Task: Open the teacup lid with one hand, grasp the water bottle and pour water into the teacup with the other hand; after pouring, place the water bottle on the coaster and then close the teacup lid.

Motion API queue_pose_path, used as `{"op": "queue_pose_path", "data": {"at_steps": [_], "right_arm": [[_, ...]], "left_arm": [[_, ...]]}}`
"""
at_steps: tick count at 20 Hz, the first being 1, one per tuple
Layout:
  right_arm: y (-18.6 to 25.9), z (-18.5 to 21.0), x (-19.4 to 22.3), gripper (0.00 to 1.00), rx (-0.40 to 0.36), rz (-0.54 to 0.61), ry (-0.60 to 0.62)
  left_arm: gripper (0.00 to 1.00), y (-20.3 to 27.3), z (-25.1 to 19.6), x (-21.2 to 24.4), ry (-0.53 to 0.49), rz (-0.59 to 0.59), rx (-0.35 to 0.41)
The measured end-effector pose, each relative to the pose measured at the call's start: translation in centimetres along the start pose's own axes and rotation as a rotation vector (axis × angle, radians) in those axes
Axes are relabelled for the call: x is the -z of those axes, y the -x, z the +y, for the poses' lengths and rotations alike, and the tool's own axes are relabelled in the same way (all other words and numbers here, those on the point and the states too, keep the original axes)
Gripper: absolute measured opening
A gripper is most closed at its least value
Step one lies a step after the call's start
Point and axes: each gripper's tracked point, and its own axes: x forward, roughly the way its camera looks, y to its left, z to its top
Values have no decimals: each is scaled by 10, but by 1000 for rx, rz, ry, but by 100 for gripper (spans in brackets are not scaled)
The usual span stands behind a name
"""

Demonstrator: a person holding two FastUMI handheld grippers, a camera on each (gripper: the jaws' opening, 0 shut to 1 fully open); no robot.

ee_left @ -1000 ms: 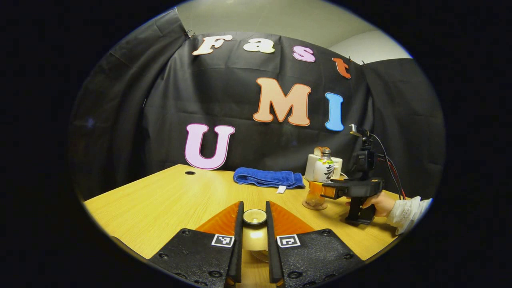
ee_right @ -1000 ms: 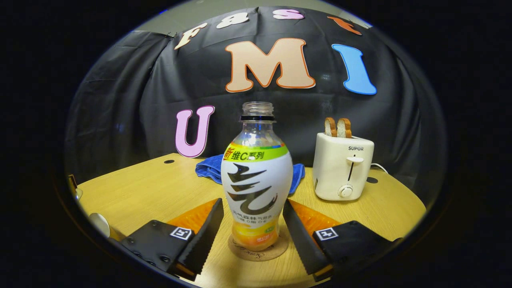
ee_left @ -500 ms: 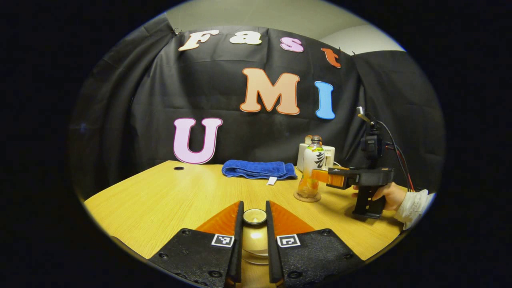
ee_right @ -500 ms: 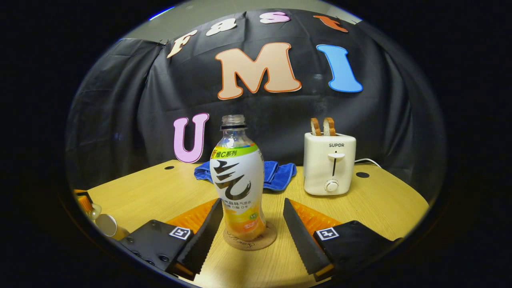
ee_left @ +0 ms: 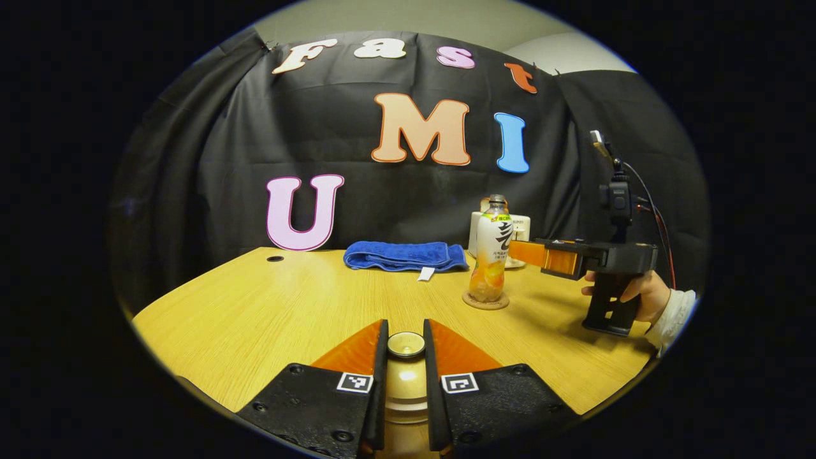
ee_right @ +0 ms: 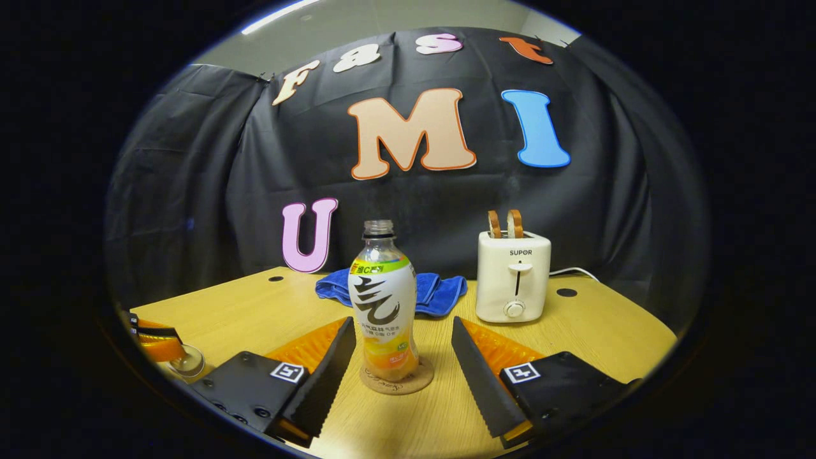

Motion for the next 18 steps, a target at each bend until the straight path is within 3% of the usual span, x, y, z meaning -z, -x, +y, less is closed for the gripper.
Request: {"op": "queue_pose_path", "data": {"at_steps": [2,5,6,11,13,15,16,18], "right_arm": [[3,3,-3,94,-3,-14,24],[9,8,-6,97,-13,-28,45],[11,9,-6,93,-17,-31,44],[23,8,-9,96,-18,-33,18],[29,8,-10,96,-16,-40,16],[37,7,-13,100,-13,-47,8],[43,7,-14,96,-12,-52,2],[56,4,-16,96,1,-60,-5]], "left_arm": [[24,-1,-2,0,-16,0,-1],[25,0,-3,3,-27,2,-5],[25,0,-4,4,-27,8,-3],[27,2,-3,6,-34,14,-21],[41,4,-5,5,-28,10,-24],[70,8,-2,-3,-31,-17,-48],[84,10,-2,-9,-37,-38,-59],[95,13,-1,-17,-49,-71,-80]]}}
